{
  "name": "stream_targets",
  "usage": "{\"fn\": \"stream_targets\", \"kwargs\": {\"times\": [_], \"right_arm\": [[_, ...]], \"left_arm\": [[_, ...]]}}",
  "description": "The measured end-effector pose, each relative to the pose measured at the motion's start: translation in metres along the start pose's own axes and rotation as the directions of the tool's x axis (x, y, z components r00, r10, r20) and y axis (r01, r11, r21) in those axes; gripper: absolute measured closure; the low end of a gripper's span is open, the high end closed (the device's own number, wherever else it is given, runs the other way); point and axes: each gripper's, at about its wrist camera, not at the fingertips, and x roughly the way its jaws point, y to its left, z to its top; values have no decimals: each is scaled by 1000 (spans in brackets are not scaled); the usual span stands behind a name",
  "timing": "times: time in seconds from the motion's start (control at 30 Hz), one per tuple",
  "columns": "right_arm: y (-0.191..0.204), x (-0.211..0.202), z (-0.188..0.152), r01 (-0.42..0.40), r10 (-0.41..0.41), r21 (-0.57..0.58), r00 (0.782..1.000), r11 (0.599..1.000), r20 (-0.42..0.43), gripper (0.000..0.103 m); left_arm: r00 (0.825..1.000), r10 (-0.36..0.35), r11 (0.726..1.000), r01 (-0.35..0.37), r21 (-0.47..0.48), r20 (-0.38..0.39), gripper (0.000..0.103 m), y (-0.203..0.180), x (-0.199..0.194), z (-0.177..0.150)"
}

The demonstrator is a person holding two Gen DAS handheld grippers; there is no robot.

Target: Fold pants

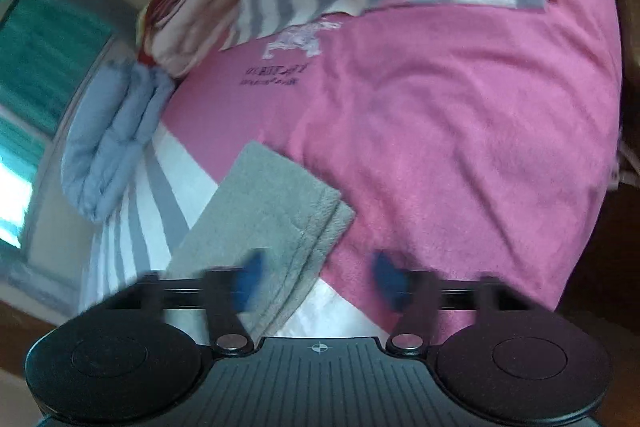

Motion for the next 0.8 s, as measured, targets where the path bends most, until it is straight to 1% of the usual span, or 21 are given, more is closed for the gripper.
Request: {"fn": "stream_targets", "kwargs": {"times": [0.07, 0.1, 0.13, 0.17, 0.2, 0.23, 0.27, 0.33, 0.37, 0.4, 0.43, 0.47, 0.5, 0.53, 0.57, 0.6, 0.63, 0.67, 0.7, 0.73, 0.8], "right_arm": [[1, 6, 4, -30, 30, 30, 1000, 999, -1, 34], [5, 11, 7, -14, 14, 18, 1000, 1000, -8, 35], [11, 16, 9, 8, -8, 0, 1000, 1000, -5, 46], [17, 22, 11, 17, -17, -21, 1000, 1000, -13, 68], [23, 27, 13, 39, -39, -45, 999, 998, -16, 75], [25, 28, 11, 41, -42, -50, 999, 998, -15, 83], [30, 30, 11, 38, -39, -54, 999, 998, -8, 86], [52, 27, 13, 13, -10, -122, 1000, 992, 25, 88], [68, 20, 15, -26, 37, -177, 998, 984, 54, 89], [84, 9, 17, -64, 87, -236, 992, 970, 90, 89], [100, -5, 18, -110, 153, -302, 980, 947, 123, 89], [109, -16, 16, -136, 198, -355, 970, 925, 145, 89], [115, -23, 13, -132, 217, -411, 961, 902, 168, 89], [110, -21, 11, -95, 190, -441, 966, 893, 178, 89], [99, -12, 11, -58, 139, -429, 977, 902, 161, 89], [80, 3, 12, 0, 55, -386, 990, 922, 131, 89], [62, 19, 11, 62, -32, -352, 995, 934, 91, 89], [47, 34, 8, 112, -104, -335, 994, 936, 42, 88], [36, 41, 3, 125, -127, -323, 992, 938, 14, 89], [34, 39, 2, 119, -117, -317, 993, 941, 25, 88], [39, 31, 2, 116, -110, -271, 993, 956, 36, 75]], "left_arm": [[1000, -1, 1000, 1, 0, 1, 30, 0, 0, 0], [1000, -2, 1000, 2, -2, 1, 30, 0, 0, 0], [1000, -2, 1000, 2, -4, 1, 30, 0, 0, 0], [1000, 1, 1000, -1, -3, 1, 30, -1, 0, 0], [1000, 3, 1000, -3, -2, 1, 29, -1, 0, 0], [1000, 5, 1000, -5, -2, 2, 28, -2, 1, -1], [1000, 8, 1000, -8, 0, 3, 28, -3, 1, -1], [1000, 14, 1000, -14, 9, 5, 27, -5, 1, -2], [1000, 15, 1000, -15, 12, 6, 27, -5, 1, -2], [1000, 16, 1000, -16, 14, 9, 26, -5, 1, -3], [1000, 16, 1000, -16, 14, 11, 26, -4, 1, -3], [1000, 15, 1000, -16, 15, 14, 26, -4, 1, -3], [1000, 15, 1000, -16, 15, 16, 25, -4, 1, -3], [1000, 18, 1000, -18, 17, 16, 24, -5, 1, -3], [1000, 20, 1000, -20, 24, 15, 23, -6, 2, -3], [1000, 23, 999, -24, 32, 15, 23, -8, 2, -3], [1000, 27, 999, -28, 38, 15, 23, -9, 1, -3], [1000, 27, 999, -28, 38, 15, 23, -9, 1, -2], [1000, 24, 999, -24, 33, 15, 23, -8, 0, -2], [1000, 17, 1000, -17, 21, 14, 23, -7, -1, 0], [1000, -2, 1000, 2, -10, 21, 23, -4, -7, 2]]}}
